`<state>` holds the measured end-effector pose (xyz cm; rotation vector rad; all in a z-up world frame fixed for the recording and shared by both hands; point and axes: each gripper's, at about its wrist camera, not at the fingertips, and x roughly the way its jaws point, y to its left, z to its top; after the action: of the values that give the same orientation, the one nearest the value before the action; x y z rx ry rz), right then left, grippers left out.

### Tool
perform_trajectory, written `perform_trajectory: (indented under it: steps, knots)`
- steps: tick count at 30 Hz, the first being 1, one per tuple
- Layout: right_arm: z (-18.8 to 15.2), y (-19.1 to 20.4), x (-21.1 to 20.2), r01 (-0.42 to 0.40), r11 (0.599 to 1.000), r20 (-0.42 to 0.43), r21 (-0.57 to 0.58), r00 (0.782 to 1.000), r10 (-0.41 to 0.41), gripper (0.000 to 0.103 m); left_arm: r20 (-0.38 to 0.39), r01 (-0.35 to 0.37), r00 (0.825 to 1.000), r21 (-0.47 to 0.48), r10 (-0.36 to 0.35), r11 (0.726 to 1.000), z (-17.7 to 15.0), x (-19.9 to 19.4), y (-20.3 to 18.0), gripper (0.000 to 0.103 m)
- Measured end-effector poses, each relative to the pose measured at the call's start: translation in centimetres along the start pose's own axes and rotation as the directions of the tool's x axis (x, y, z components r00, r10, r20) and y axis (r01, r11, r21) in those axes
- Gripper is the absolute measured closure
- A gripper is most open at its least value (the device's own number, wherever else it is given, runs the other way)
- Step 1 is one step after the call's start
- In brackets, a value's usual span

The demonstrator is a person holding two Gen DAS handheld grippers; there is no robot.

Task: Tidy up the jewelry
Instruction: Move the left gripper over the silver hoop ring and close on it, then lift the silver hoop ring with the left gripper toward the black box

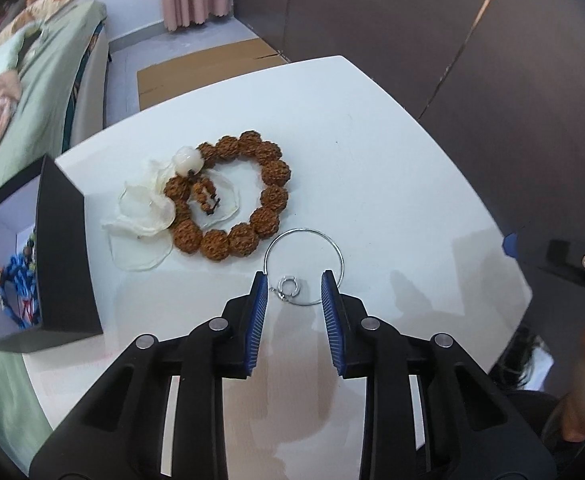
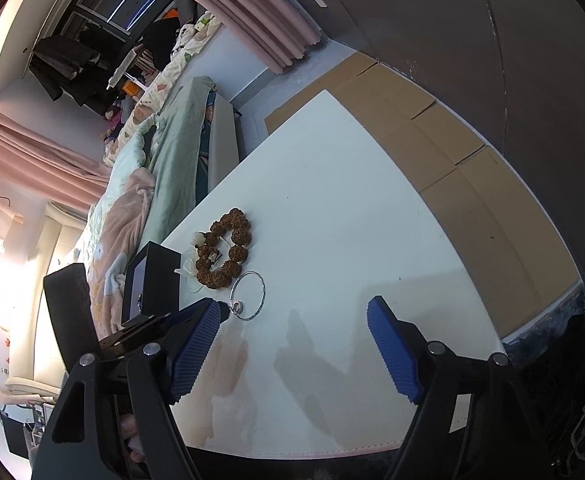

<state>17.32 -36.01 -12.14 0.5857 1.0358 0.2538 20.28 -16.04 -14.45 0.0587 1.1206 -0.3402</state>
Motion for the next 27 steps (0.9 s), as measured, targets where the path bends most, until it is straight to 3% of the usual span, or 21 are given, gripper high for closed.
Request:
perform_trajectory:
  steps: [12,27]
  knots:
    - [0.0,0.3,0.1,0.004,1.000,-0.006,-0.006,1.000,-0.004,0.028,0.003,-0.010,1.000,0.147,0.009,0.989,0.0,1.5,-1.0,0.078]
    - [-0.1,0.6,0.5,0.007,1.000,-0.012,-0.017,1.000,-0.008,0.028,-0.011,-0.007,1.000,0.136,0.009,0.991,-0.4,1.7,-0.6,0.079]
